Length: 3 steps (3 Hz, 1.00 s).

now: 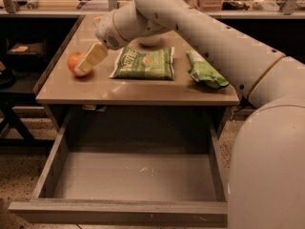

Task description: Place orange into top drawer

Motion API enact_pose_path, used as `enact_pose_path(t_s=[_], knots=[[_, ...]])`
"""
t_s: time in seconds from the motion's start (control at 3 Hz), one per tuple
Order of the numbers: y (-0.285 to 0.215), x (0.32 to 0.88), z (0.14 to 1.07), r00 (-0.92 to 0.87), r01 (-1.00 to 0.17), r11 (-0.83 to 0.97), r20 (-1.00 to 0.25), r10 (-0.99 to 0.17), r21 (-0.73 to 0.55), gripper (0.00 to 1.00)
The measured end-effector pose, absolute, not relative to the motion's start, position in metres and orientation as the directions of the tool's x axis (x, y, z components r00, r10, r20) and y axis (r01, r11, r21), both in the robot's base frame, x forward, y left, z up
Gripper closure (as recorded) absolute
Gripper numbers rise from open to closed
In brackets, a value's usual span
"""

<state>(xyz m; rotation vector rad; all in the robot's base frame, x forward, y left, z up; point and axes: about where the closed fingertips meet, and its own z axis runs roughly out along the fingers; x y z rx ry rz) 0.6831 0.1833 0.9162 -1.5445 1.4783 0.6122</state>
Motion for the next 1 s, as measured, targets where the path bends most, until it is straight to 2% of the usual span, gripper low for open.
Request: enact_pose_path(t_s=[0.33, 1.0], knots=[[0.197, 0.694, 0.906, 0.133, -0.967, 0.117, -0.839, -0.528, -0.227, 0.0], [0.213, 0.705, 0.88, 0.066, -0.977, 0.121, -0.788, -0.612, -0.176, 0.0]])
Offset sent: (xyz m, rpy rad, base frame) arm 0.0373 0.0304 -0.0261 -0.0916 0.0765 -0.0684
